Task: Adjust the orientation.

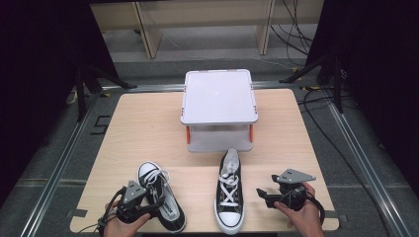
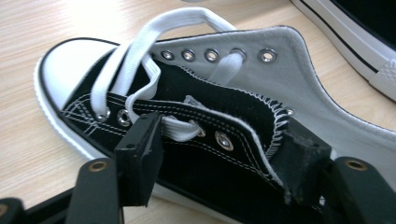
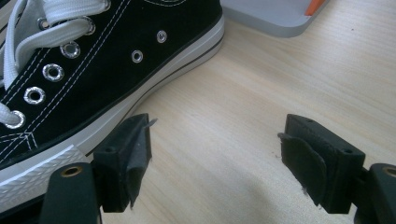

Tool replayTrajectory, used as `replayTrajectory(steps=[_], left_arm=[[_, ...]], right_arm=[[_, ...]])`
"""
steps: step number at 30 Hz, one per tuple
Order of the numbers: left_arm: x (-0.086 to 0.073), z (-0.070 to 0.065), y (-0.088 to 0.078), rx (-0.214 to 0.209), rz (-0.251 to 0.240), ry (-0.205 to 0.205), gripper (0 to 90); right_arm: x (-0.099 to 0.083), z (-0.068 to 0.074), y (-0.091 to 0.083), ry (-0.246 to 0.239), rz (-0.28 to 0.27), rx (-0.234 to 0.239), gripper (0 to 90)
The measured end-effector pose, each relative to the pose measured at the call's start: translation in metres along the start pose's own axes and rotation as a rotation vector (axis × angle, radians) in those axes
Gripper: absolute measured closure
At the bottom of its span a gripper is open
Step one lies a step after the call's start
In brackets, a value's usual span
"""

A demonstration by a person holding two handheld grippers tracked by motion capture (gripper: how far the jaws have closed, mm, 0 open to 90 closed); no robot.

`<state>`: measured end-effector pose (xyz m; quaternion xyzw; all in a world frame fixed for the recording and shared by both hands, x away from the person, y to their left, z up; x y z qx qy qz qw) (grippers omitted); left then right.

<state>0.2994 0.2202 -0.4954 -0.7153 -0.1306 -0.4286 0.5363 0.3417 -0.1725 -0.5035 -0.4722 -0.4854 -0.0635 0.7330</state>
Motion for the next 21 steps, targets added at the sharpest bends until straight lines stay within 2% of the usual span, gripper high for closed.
replayTrajectory(steps=[1,2,3,5,6,7,8,9,11,13,16,17,18,19,21], left_arm=[[0.000,0.002,0.000,0.003,0.015,0.014,38.3],[0.000,0.002,0.000,0.003,0.015,0.014,38.9],[0.000,0.002,0.000,-0.005,0.008,0.010,40.2],[-0.001,0.004,-0.002,-0.008,0.009,0.014,41.7],[-0.002,0.005,-0.004,-0.020,0.008,0.008,43.7],[-0.003,0.008,-0.006,-0.022,0.005,0.007,45.6],[-0.005,0.010,-0.009,-0.029,0.013,0.013,48.0],[-0.005,0.010,-0.009,-0.036,-0.001,0.000,50.1],[-0.006,0.014,-0.013,-0.045,-0.005,-0.004,53.6],[-0.006,0.019,-0.016,-0.041,-0.013,-0.012,57.9],[-0.005,0.024,-0.019,-0.032,-0.009,0.007,60.6],[-0.005,0.024,-0.019,-0.037,-0.015,-0.004,61.1],[-0.006,0.025,-0.018,-0.036,-0.009,-0.003,60.3],[-0.006,0.023,-0.017,-0.041,-0.009,-0.009,60.3],[-0.008,0.023,-0.016,-0.031,0.000,0.010,59.2]], right_arm=[[0.000,0.001,0.000,0.014,-0.001,0.010,25.3],[0.000,0.001,0.000,0.014,-0.001,0.010,25.3],[0.000,0.001,-0.001,0.017,0.009,0.032,25.4],[0.000,0.000,-0.001,0.005,-0.002,0.023,25.3],[0.000,-0.001,-0.002,0.011,-0.002,-0.006,25.4],[0.000,-0.003,-0.001,0.006,-0.007,-0.012,25.4],[-0.001,-0.001,-0.001,0.030,0.006,-0.009,25.4],[-0.001,-0.001,0.000,0.031,0.006,-0.006,25.4],[0.000,-0.002,0.000,0.009,-0.007,-0.007,25.4],[0.000,-0.002,0.001,0.008,0.007,0.010,25.4],[0.000,-0.002,0.001,0.009,0.007,0.012,25.3],[0.000,-0.002,0.001,0.009,0.008,0.011,25.4],[0.000,-0.004,0.000,0.004,-0.004,-0.018,25.3],[0.000,-0.004,0.000,0.004,-0.004,-0.018,25.3],[0.000,-0.001,0.000,0.024,-0.002,-0.001,25.4]])
Point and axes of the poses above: each handheld gripper's, and its own axes: y roughly forward along the jaws, x roughly out of its top, z roughly to its left, the point moved 6 cm from there along y, roughly forward along the jaws
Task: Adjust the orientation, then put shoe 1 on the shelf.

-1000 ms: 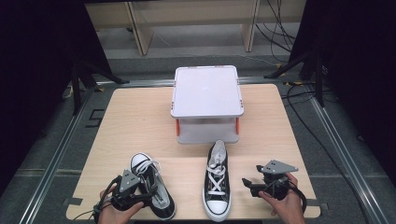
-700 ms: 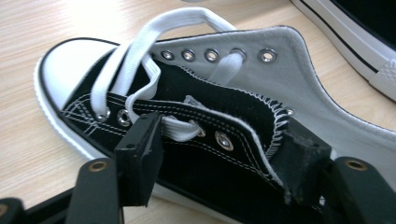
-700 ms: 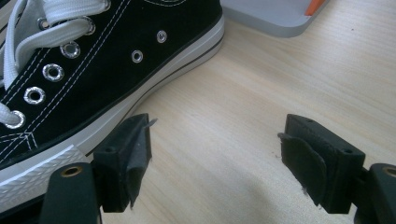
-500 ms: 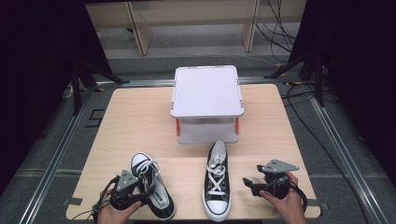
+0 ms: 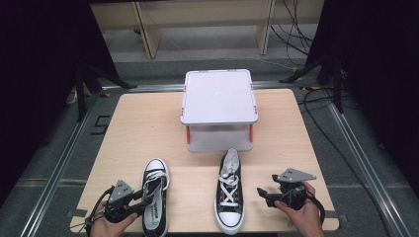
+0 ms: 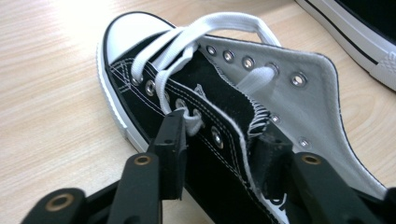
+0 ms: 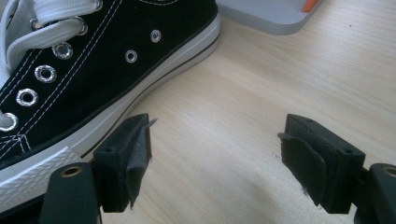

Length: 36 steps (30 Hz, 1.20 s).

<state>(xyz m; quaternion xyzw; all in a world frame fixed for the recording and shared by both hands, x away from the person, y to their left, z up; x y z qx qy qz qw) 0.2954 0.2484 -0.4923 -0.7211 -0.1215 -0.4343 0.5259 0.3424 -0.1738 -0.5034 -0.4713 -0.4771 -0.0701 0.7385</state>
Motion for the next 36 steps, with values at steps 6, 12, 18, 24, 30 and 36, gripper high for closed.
replayTrajectory(steps=[6,12,18,24,30,36], left_arm=[[0.001,-0.002,-0.003,0.062,0.006,0.058,69.6],[0.014,0.004,-0.010,0.089,-0.057,0.045,83.3],[0.034,0.006,-0.007,0.031,-0.059,0.043,83.8],[0.054,0.008,-0.002,-0.020,-0.033,0.026,84.4],[0.082,0.008,-0.004,-0.094,-0.026,-0.011,84.8],[0.108,0.011,-0.012,-0.126,-0.040,-0.030,84.7]], right_arm=[[0.000,-0.001,-0.001,-0.014,0.000,-0.012,25.4],[0.000,-0.001,0.000,-0.013,0.002,-0.011,25.4],[0.000,-0.003,0.001,-0.019,-0.008,-0.010,25.4],[0.000,-0.003,-0.001,-0.006,0.002,-0.007,25.4],[0.000,-0.005,0.001,-0.017,0.002,-0.019,25.4],[0.000,-0.004,0.001,-0.007,0.001,-0.013,25.3]])
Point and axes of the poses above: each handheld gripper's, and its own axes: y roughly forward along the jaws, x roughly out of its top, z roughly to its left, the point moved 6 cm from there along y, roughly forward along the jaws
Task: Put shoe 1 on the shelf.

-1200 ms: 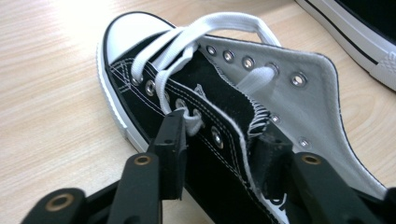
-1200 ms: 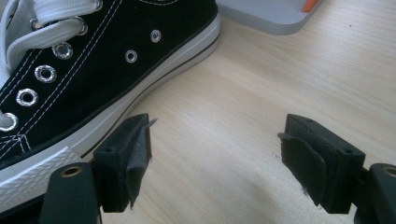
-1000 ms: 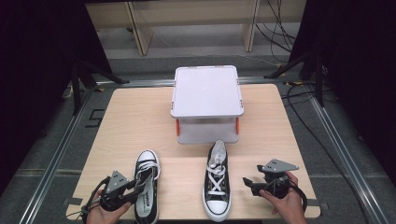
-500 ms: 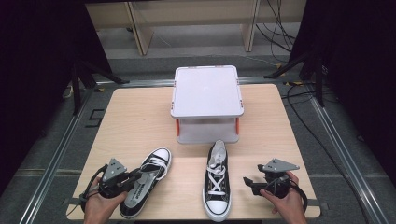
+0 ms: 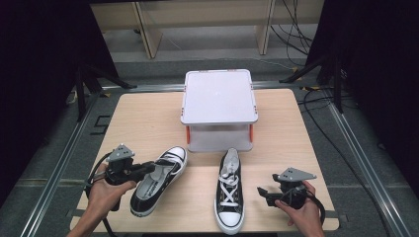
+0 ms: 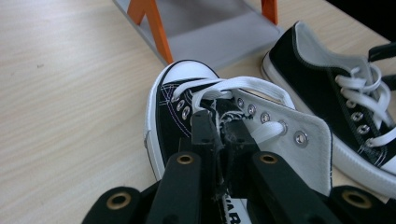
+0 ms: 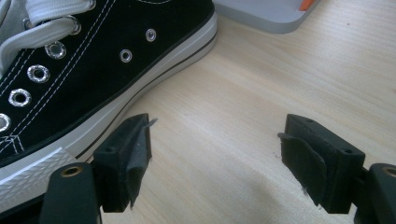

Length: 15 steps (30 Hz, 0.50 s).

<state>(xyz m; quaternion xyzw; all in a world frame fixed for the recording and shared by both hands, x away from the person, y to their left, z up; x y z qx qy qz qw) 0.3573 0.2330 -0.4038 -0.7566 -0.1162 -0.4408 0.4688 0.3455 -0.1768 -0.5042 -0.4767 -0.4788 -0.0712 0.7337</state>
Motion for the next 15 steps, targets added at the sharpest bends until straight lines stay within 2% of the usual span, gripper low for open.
replayTrajectory(steps=[3,4,6,13,15], left_arm=[[0.014,0.000,-0.004,-0.020,-0.024,-0.016,84.6],[0.018,0.000,-0.006,-0.020,-0.032,-0.017,84.7],[0.027,-0.002,-0.011,-0.027,-0.047,-0.013,84.7],[0.053,-0.005,-0.025,-0.028,-0.073,0.013,84.6],[0.058,-0.006,-0.028,-0.032,-0.078,0.007,84.6]], right_arm=[[0.000,0.000,0.001,0.012,0.000,0.008,25.3],[0.001,-0.002,0.000,-0.012,-0.006,-0.006,25.4],[0.000,-0.001,-0.001,0.011,-0.005,0.000,25.3],[0.001,-0.001,-0.001,0.001,-0.007,-0.004,25.4],[0.001,-0.001,-0.001,0.014,-0.011,0.002,25.4]])
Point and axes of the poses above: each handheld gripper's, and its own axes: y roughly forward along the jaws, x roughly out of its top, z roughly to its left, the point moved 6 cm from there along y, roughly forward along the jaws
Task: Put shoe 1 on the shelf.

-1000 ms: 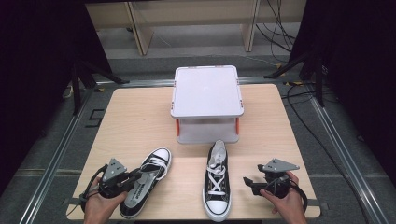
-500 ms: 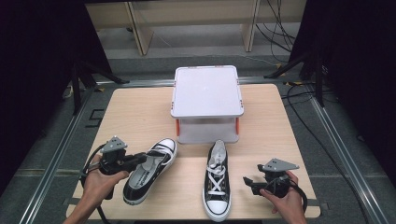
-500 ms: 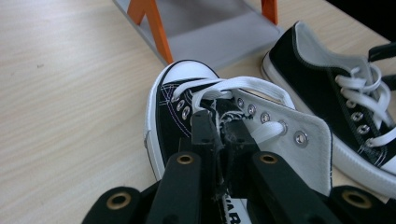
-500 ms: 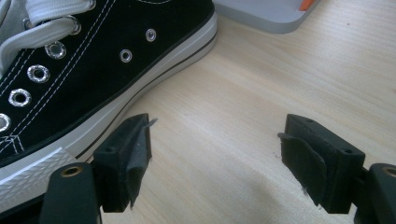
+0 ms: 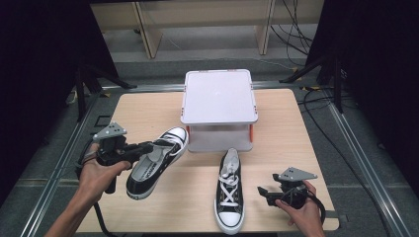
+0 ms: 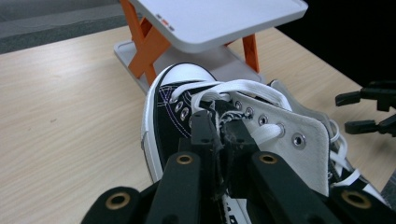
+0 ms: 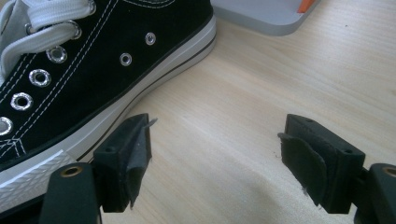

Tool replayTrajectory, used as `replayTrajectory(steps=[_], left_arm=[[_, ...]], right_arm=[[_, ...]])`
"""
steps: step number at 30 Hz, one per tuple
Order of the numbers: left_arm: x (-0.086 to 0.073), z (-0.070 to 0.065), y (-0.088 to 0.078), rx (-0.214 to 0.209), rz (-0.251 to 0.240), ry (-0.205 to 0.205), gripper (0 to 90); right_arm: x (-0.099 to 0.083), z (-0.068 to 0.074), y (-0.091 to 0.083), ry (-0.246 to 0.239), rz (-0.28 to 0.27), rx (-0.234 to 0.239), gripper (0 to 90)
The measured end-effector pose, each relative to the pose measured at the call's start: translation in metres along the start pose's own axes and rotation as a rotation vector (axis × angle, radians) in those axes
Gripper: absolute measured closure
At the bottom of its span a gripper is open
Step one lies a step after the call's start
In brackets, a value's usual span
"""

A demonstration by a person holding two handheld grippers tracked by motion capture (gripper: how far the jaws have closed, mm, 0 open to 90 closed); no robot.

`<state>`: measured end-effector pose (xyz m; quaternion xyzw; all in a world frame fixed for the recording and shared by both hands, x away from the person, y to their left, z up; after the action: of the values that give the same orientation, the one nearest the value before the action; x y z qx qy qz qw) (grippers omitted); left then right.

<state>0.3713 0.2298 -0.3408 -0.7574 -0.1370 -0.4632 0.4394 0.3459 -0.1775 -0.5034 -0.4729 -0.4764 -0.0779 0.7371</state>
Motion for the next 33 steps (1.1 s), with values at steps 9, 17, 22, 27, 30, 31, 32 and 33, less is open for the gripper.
replayTrajectory(steps=[9,17,22,27,30,31,32,33], left_arm=[[0.022,-0.008,-0.013,-0.018,-0.004,-0.005,84.7],[0.036,-0.015,-0.024,-0.025,-0.021,0.013,84.7],[0.049,-0.018,-0.025,-0.020,-0.031,0.021,84.8],[0.066,-0.019,-0.017,-0.022,-0.054,0.009,84.8],[0.077,-0.020,-0.011,-0.022,-0.064,0.001,84.8],[0.081,-0.020,-0.009,-0.020,-0.065,0.000,84.8],[0.086,-0.020,-0.006,-0.016,-0.067,0.002,84.8],[0.093,-0.021,0.000,-0.010,-0.074,0.000,84.8]], right_arm=[[0.001,-0.002,-0.001,0.007,-0.002,-0.001,25.3],[0.001,-0.003,-0.001,-0.010,-0.007,-0.007,25.2],[0.001,-0.002,-0.001,0.009,0.000,-0.004,25.2],[0.000,-0.003,-0.003,0.009,0.005,-0.014,25.2],[0.001,-0.002,-0.002,0.012,-0.002,-0.007,25.2],[0.000,0.000,-0.003,0.030,0.002,-0.001,25.2],[0.001,-0.002,-0.002,0.004,-0.008,-0.001,25.2],[0.001,-0.001,-0.003,0.033,-0.004,0.000,25.2]])
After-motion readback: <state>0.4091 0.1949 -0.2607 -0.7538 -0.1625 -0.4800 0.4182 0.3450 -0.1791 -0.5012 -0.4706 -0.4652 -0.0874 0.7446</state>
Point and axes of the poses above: each handheld gripper's, and its own axes: y roughly forward along the jaws, x roughly out of its top, z roughly to its left, the point moved 6 cm from there along y, roughly forward along the jaws
